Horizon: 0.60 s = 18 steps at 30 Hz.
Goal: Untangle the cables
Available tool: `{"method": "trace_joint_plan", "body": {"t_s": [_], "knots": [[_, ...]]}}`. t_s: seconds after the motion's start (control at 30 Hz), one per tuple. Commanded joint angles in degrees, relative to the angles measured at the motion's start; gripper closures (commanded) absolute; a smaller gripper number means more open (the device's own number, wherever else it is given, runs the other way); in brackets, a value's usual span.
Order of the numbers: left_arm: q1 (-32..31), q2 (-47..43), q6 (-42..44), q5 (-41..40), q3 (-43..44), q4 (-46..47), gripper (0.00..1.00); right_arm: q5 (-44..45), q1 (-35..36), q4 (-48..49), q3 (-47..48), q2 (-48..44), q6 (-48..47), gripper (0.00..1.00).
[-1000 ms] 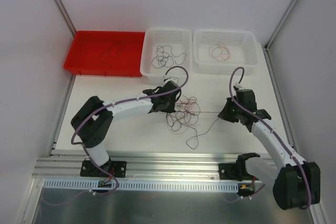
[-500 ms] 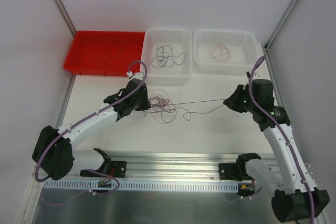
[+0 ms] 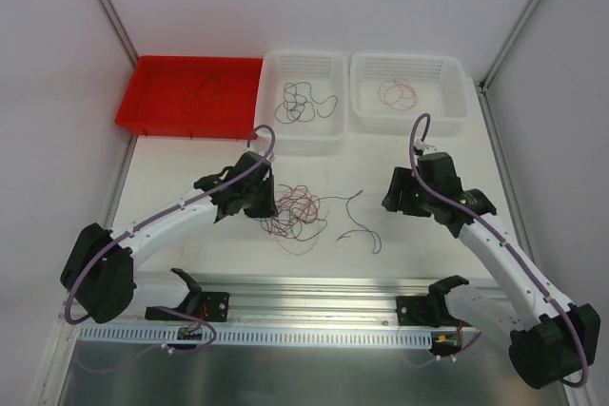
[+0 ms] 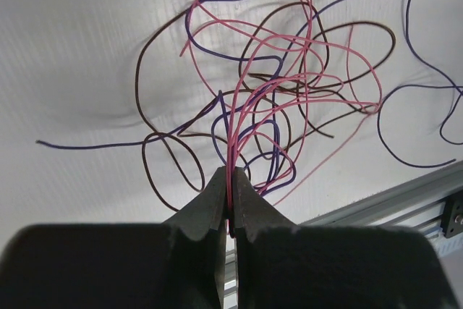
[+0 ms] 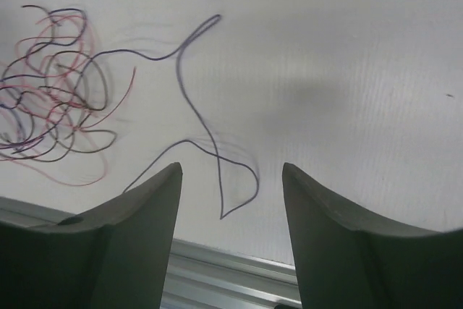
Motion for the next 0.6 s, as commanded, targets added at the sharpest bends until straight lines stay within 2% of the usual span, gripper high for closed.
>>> {"method": "trace_joint_plan", "body": {"t_s": [0.0,0.1,0.2,0.57], "knots": [[-2.09,1.64,-0.89,1.78,2.65,-0.37,1.00,3.16,5.91,5.20,0.19,-4.50,0.78,0.39],[-3.06,2.70,-1.16,1.34,3.35,-0.37,1.00,-2.99,9.35,14.58,-3.06,-4.16,5.17,0.39],[-3.50,3.23,-1.51,1.07,3.71,-0.28,1.00,-4.85,12.43,21.00,-6.22,0.14,8.52,0.40],[-3.77,1.73,-1.33,-0.24,2.74,-0.37,1.00,-11.61,17.36,38.25,-8.25,18.95,5.54,0.44]]}}
